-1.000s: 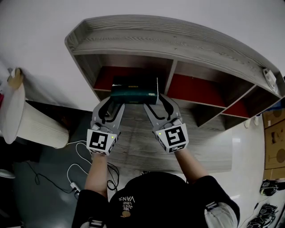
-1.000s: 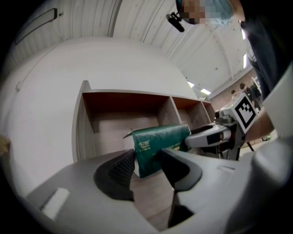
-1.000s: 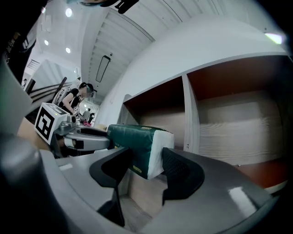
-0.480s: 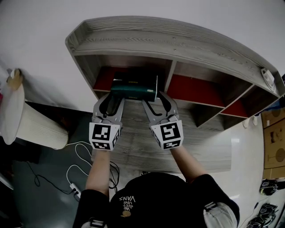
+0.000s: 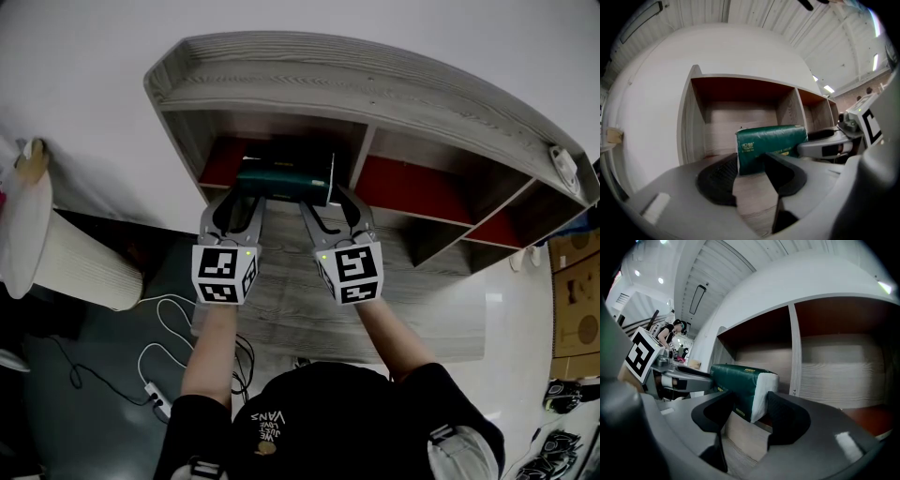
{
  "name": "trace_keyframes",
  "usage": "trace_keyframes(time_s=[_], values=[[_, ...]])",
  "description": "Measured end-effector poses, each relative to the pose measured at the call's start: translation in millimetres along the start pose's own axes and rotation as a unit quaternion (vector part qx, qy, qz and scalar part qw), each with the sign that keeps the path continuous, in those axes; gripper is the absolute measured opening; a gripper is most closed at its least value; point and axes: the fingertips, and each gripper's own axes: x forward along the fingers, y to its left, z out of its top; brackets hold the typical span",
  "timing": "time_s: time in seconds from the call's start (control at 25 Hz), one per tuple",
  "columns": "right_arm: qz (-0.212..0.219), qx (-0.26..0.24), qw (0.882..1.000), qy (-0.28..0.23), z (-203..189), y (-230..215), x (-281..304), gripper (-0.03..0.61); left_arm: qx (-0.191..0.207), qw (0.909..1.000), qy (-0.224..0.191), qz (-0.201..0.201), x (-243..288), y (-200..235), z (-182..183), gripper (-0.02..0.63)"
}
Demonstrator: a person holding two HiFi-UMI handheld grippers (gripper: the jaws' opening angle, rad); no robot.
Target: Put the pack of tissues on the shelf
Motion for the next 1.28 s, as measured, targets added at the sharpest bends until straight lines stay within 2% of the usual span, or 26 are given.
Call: trace_keyframes(time_s=[0.52,0.76,0.84,0.88,0.92,1.08,1.12,1.28], values=[[0.008,0.008,1.0,0.009,-3.4,5.4,-12.8,0.229,-0.037,0.9992,-0.007,0.012,-7.1,6.9,-5.6,0.201],[0.002,0.013,1.0,0.0,-1.6,4.3,-23.4,0.225,-0.038,0.9992,-0.01,0.011,-18.1,6.1,-8.3,0.201],[0.002,0.012,1.0,-0.001,-1.2,4.4,-24.6,0.225,-0.033,0.9993,-0.014,0.011,-20.3,5.1,-6.8,0.178],[0.0,0.012,1.0,-0.004,-0.4,3.9,-25.3,0.202,-0.03,0.9993,-0.017,0.012,-20.8,4.5,-5.5,0.151],[-0.002,0.012,1.0,-0.007,0.6,3.3,-25.9,0.141,-0.028,0.9993,-0.02,0.012,-21.1,3.9,-4.2,0.133],[-0.008,0.014,1.0,-0.011,2.1,0.7,-26.2,0.07,-0.026,0.9993,-0.027,0.008,-20.6,-0.3,-0.7,0.092],[-0.009,0.015,1.0,-0.011,2.6,-0.4,-25.9,0.026,-0.026,0.9992,-0.028,0.007,-19.8,-1.7,0.1,0.067],[-0.015,0.013,1.0,-0.01,3.1,-1.8,-23.8,0.017,-0.026,0.9992,-0.03,0.0,-14.4,-5.9,2.6,0.051]])
